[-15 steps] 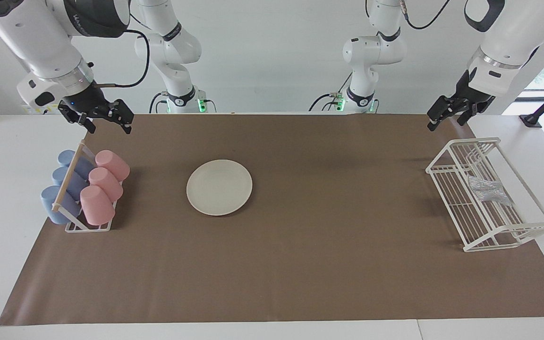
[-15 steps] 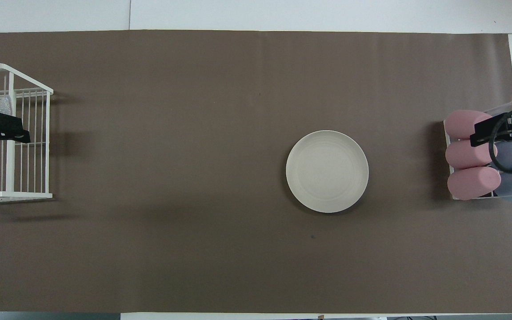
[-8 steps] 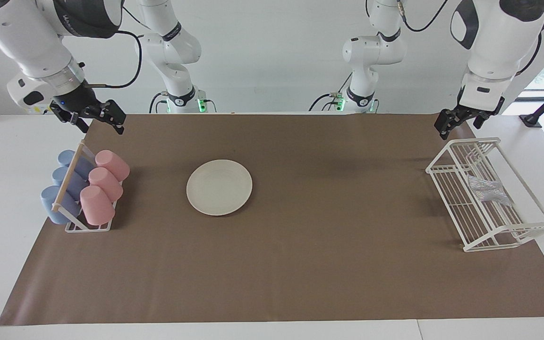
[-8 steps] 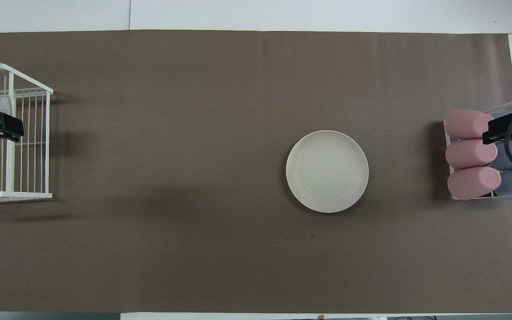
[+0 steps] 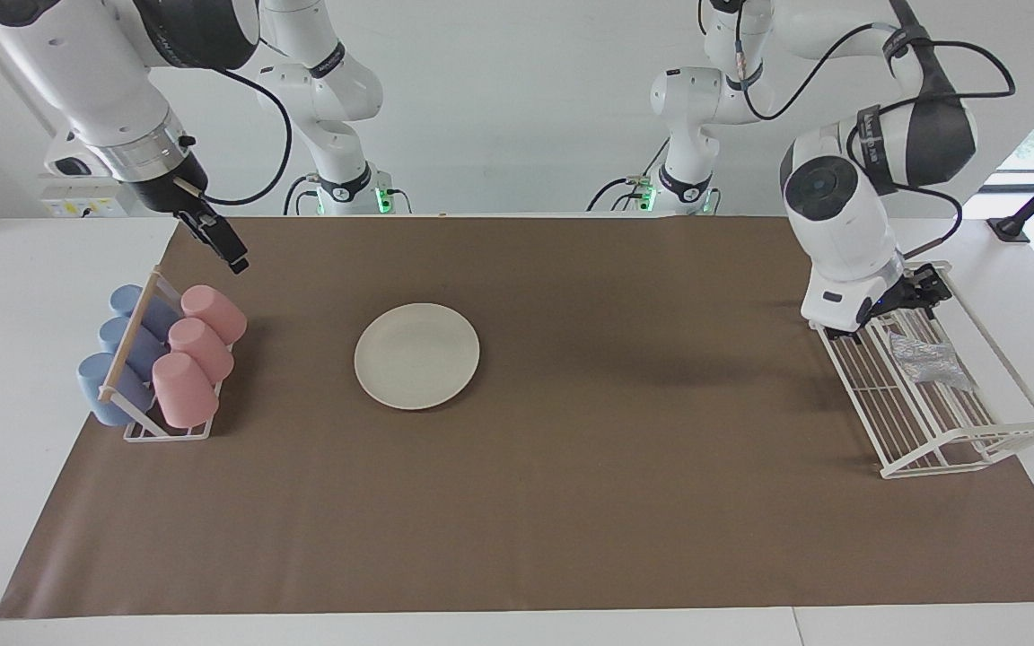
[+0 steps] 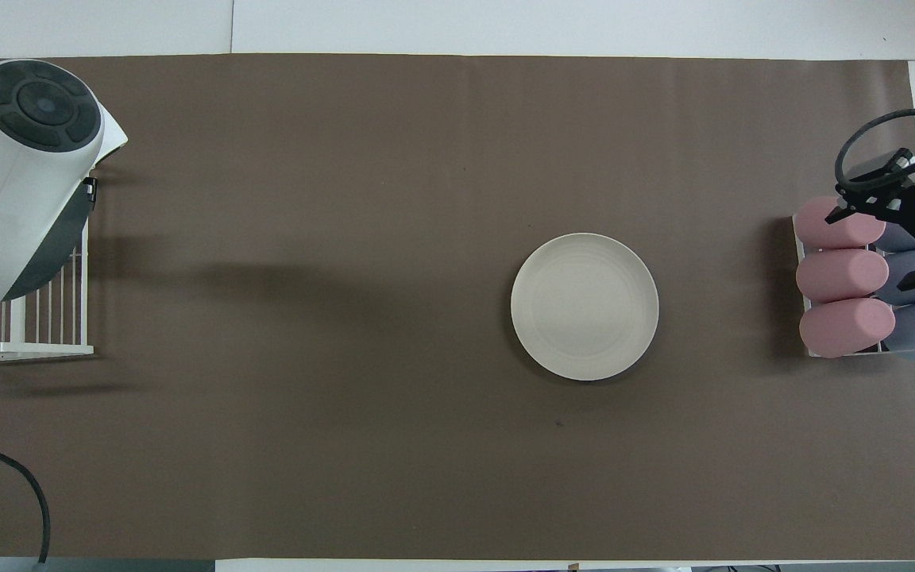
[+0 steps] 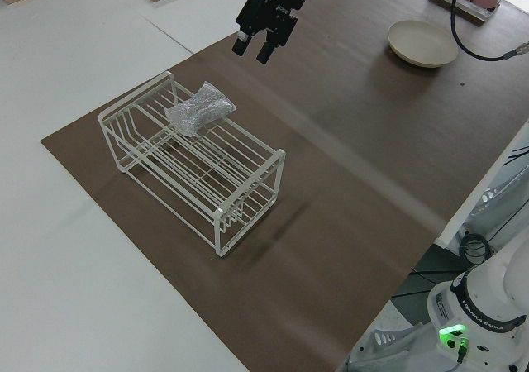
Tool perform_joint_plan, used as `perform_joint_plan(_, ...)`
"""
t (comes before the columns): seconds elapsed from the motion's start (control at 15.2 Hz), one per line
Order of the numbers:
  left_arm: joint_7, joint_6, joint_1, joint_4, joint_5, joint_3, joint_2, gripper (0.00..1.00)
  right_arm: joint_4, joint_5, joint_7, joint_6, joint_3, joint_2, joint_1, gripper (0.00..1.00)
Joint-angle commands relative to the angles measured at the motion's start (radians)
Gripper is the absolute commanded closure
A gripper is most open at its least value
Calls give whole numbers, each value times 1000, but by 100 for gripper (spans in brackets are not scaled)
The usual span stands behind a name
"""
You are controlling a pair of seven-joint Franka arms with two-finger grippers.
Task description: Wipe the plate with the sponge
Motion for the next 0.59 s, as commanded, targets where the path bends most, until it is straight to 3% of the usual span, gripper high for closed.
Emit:
perform_joint_plan(0.0, -54, 40, -1, 20, 119, 12, 68, 0, -51, -9, 389, 11, 5, -38, 45, 0)
perform_joint_plan(0.33, -88, 121, 51, 11, 162, 14, 106, 0, -91, 7, 748, 54, 8, -58, 59, 0)
perform_joint_plan(0.53, -108, 123, 68, -20, 164, 14, 102, 0, -91, 42, 775, 51, 11, -58, 70, 0)
